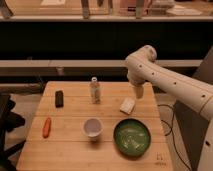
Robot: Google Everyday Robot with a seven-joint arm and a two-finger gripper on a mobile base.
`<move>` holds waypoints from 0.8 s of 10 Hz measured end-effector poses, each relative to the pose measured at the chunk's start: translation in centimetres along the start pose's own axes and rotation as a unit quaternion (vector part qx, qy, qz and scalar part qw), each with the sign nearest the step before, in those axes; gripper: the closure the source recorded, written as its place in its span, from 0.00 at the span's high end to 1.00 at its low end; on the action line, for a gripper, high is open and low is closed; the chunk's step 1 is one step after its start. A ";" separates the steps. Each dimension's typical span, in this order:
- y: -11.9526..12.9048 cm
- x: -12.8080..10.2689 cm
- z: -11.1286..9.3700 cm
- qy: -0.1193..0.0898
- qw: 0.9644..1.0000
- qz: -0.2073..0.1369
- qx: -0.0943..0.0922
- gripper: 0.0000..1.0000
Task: Knock the bottle over
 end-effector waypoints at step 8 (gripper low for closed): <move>-0.4 -0.8 0.3 0.002 1.000 -0.010 0.000 0.80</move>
